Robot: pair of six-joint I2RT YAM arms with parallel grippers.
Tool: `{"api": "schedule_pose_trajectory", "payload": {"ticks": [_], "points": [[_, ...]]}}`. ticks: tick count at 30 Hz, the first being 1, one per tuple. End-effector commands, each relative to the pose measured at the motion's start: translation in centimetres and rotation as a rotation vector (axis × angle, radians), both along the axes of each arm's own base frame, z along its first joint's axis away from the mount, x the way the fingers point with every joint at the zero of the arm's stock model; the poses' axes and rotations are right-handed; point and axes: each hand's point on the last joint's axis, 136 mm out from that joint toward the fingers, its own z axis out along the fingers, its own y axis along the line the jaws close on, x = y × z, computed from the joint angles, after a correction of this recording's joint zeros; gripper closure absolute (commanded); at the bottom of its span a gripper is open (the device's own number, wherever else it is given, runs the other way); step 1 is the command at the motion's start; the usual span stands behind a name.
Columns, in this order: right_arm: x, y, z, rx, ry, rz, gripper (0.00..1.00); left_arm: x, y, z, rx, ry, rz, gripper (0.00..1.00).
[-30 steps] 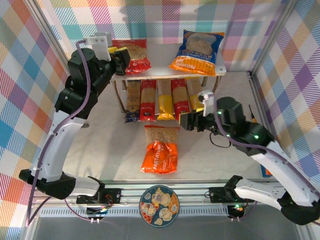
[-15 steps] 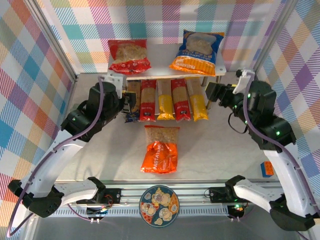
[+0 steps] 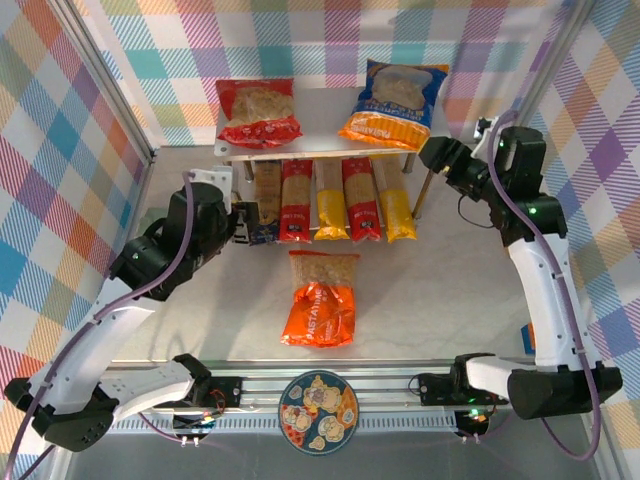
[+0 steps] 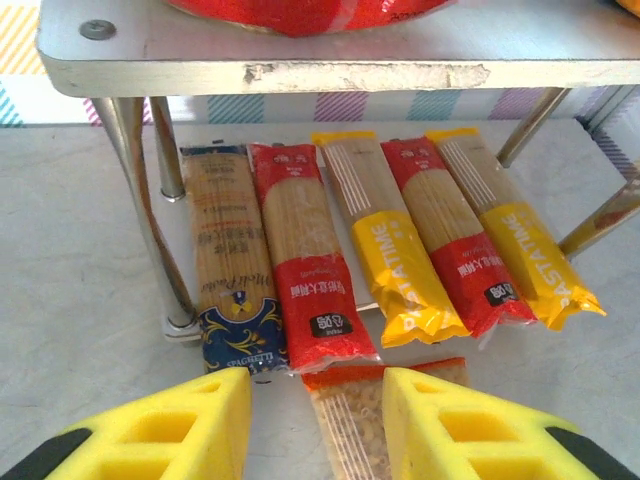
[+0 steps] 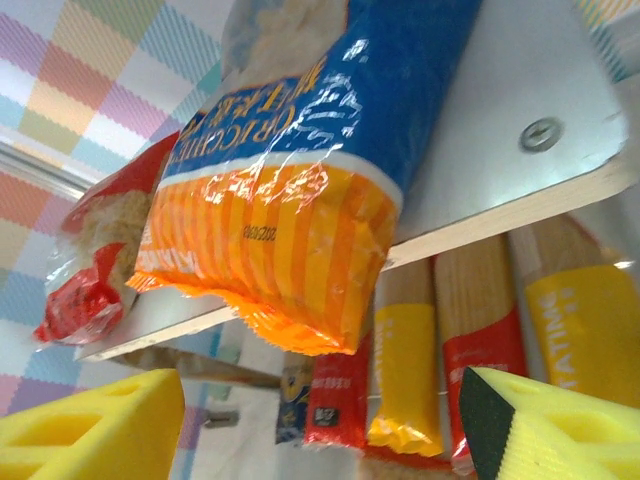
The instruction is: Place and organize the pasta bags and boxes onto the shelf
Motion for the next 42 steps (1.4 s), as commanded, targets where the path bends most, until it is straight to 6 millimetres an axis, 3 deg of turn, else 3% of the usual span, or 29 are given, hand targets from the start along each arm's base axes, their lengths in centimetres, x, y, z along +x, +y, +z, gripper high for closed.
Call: {"api": "schedule_pose_trajectory", "payload": {"ticks": [1, 16, 26, 31, 42], "points": [[-0.3, 1.3, 2.1, 0.081, -0.051, 0.074, 0.27, -0.3, 0.7, -0.6, 0.016, 0.009, 0.03, 0.6], [2.3, 1.5, 0.5, 0.107, 0.001, 0.074, 0.4, -0.6, 1.7, -0.3, 0.029, -0.019, 0.059, 0.59], [3.7, 1.2, 0.1, 0.106, 0.01, 0.059, 0.76, -0.7, 2.4, -0.4, 0.044, -0.03, 0.081, 0.58], [3.9, 0.6, -0.4, 0.1, 0.019, 0.041, 1.0, -0.8, 2.7, -0.5, 0.053, -0.033, 0.09, 0.58], [3.5, -4.5, -0.2, 0.093, 0.014, -0.083, 1.0, -0.7, 2.7, -0.6, 0.059, -0.033, 0.093, 0.57]]}}
